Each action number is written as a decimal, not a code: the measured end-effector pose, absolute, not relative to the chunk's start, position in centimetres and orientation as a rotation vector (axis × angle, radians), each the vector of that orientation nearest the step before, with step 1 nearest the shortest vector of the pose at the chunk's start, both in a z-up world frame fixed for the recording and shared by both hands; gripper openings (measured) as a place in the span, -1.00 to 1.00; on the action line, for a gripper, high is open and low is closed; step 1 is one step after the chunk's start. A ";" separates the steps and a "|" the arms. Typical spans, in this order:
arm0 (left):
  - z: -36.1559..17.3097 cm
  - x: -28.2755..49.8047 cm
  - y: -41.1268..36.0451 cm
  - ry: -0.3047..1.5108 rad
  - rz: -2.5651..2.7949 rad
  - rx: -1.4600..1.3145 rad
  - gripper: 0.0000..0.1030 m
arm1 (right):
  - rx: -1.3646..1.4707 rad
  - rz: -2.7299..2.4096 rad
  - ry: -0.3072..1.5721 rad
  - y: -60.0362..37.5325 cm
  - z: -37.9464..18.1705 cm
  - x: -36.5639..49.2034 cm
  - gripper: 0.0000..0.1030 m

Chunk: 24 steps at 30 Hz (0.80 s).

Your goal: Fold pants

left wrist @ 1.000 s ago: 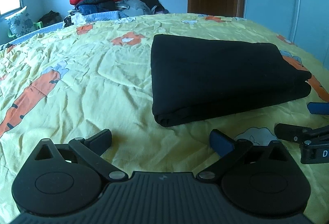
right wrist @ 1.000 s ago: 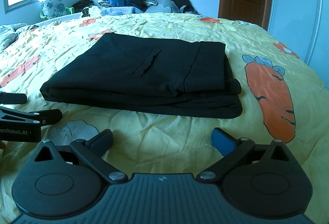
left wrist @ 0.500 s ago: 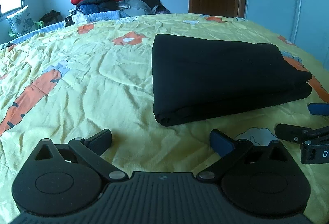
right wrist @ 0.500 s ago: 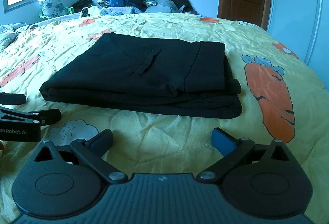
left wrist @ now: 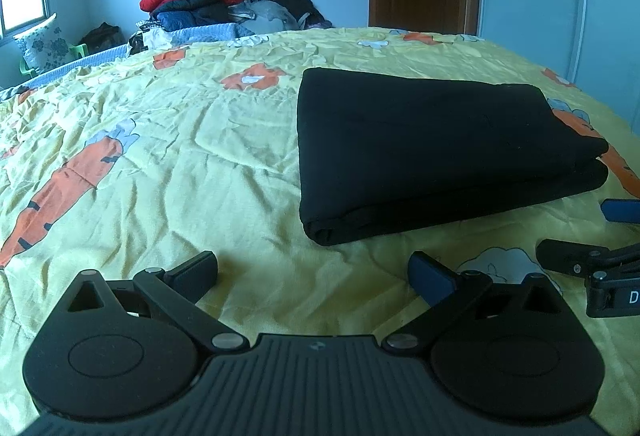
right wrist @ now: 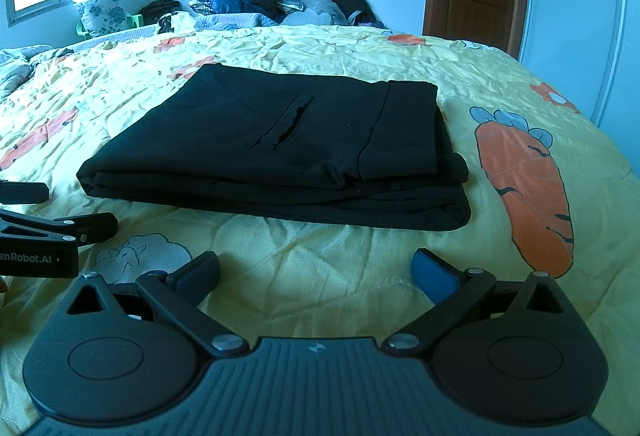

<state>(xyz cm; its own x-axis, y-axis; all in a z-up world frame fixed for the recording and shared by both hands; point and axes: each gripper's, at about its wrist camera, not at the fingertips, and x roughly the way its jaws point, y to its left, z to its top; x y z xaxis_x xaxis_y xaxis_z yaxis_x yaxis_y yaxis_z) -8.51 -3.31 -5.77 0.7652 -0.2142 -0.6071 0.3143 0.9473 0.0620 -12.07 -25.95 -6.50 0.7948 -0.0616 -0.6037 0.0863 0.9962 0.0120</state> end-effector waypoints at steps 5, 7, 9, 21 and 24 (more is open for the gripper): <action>-5.8 -8.5 -3.3 0.638 -0.288 0.164 1.00 | 0.039 -0.080 0.647 -26.0 -6.5 -12.1 1.00; -5.8 -8.5 -3.3 0.639 -0.288 0.162 1.00 | 0.040 -0.080 0.647 -26.0 -6.5 -12.1 1.00; -5.7 -8.5 -3.3 0.639 -0.287 0.161 1.00 | 0.040 -0.080 0.647 -26.0 -6.5 -12.0 1.00; -5.7 -8.8 -3.5 0.624 -0.274 0.181 1.00 | 0.038 -0.085 0.650 -26.1 -6.5 -12.1 1.00; -5.7 -8.8 -3.5 0.625 -0.274 0.179 1.00 | 0.039 -0.085 0.649 -26.1 -6.5 -12.1 1.00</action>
